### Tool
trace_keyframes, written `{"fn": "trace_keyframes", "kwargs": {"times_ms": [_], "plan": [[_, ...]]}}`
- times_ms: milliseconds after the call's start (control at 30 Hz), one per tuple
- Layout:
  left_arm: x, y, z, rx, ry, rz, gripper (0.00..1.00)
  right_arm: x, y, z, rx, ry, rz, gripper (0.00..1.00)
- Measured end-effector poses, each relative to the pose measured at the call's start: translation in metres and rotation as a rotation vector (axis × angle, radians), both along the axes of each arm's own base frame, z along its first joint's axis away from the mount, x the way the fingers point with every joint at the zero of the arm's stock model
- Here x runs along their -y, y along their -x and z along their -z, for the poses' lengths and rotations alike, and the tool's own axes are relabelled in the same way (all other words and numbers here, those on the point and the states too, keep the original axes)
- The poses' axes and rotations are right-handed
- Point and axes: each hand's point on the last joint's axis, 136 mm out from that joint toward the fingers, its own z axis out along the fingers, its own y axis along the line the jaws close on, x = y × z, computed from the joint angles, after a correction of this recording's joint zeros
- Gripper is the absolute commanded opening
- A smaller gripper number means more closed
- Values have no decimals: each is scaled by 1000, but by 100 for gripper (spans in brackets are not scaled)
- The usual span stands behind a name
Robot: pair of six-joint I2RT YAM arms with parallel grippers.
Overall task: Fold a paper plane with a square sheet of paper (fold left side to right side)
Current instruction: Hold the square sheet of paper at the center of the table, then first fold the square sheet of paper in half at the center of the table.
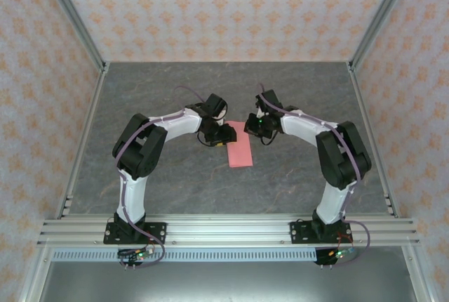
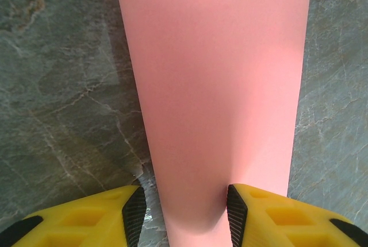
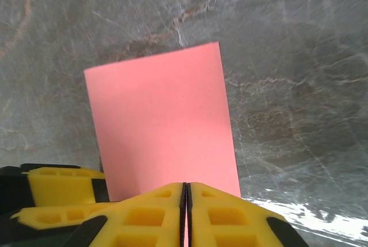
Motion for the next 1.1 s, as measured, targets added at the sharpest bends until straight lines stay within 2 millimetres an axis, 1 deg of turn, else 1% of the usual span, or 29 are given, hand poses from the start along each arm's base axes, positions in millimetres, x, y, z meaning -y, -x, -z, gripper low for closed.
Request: {"fn": "trace_keyframes", "kwargs": {"times_ms": [100, 400, 567, 667, 733, 800, 867, 900, 967, 1033, 1100], "plan": [[0, 0, 0, 0, 0, 0, 47, -3, 4, 12, -35, 8, -12, 13], [0, 0, 1, -1, -1, 0, 47, -2, 10, 33, -105, 44, -16, 13], [0, 0, 0, 0, -1, 0, 49, 0, 9, 34, -112, 61, -20, 13], [0, -1, -3, 11, -4, -1, 52, 0, 9, 34, -116, 68, -22, 13], [-4, -2, -6, 30, -21, -6, 54, 0, 9, 34, -117, 72, -25, 13], [-10, -3, -14, 55, -31, -16, 55, 0, 9, 34, -119, 75, -28, 13], [-16, -4, -28, 85, -27, -30, 55, 0, 9, 35, -121, 76, -29, 13], [-18, -5, -39, 108, -19, -35, 54, 0, 9, 35, -121, 76, -29, 13], [-20, -9, -57, 149, 0, -42, 48, 0, 9, 35, -122, 77, -32, 13], [-17, -11, -71, 181, 31, -40, 41, 0, 9, 35, -124, 78, -32, 13], [-11, -12, -76, 184, 67, -32, 34, 0, 9, 35, -125, 78, -32, 13]]}}
